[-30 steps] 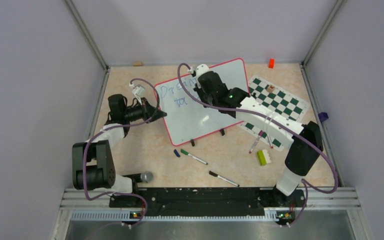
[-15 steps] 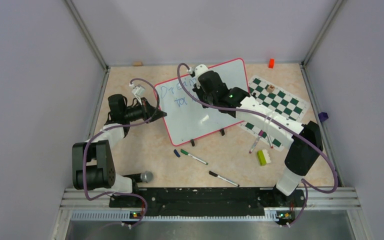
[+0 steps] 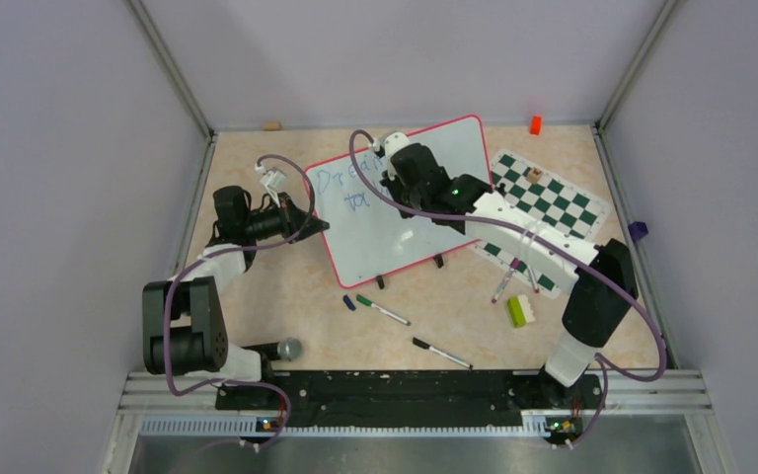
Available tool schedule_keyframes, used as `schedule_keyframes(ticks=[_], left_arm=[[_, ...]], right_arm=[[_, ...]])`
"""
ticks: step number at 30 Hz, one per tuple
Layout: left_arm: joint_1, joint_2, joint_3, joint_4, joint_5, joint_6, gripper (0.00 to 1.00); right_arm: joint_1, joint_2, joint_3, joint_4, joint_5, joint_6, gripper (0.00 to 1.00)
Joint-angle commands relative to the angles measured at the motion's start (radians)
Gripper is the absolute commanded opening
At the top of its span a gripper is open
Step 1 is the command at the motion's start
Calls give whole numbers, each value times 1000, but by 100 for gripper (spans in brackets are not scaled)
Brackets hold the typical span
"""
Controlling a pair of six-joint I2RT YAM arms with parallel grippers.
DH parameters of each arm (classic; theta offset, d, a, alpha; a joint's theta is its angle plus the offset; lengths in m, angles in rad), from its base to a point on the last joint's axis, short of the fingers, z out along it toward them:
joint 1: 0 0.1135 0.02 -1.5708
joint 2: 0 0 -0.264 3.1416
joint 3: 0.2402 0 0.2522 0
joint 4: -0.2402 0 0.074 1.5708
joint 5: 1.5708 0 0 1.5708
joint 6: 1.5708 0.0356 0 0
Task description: Write a sentence on the whiteboard
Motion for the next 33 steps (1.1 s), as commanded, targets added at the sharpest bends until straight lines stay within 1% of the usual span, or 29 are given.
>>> schedule_keyframes(ticks=[1, 6, 8, 19, 25, 26, 30, 33], left_arm=[[-11, -15, -27, 13, -50, 134, 0], [-11, -16, -27, 14, -50, 134, 0], [-11, -16, -28, 15, -50, 134, 0], [-14, -15, -28, 13, -54, 134, 0], [-18, -17, -24, 5, -60, 141, 0], [-19, -16, -25, 4, -61, 142, 0], [-25, -16, -19, -8, -67, 149, 0], [-26, -16, -17, -13, -69, 152, 0]], right_arm=[[-9, -21, -10, -10, 17, -13, 0], [-10, -29, -5, -19, 89, -5, 0], [-9, -43, -6, -14, 95, 0, 0], [-10, -200, -111, 96, 54, -11, 0], [-2, -246, -155, 164, -11, 1, 0], [14, -246, -154, 162, 20, -2, 0], [133, -222, -148, 151, 232, -67, 0], [147, -218, -159, 150, 244, -65, 0]])
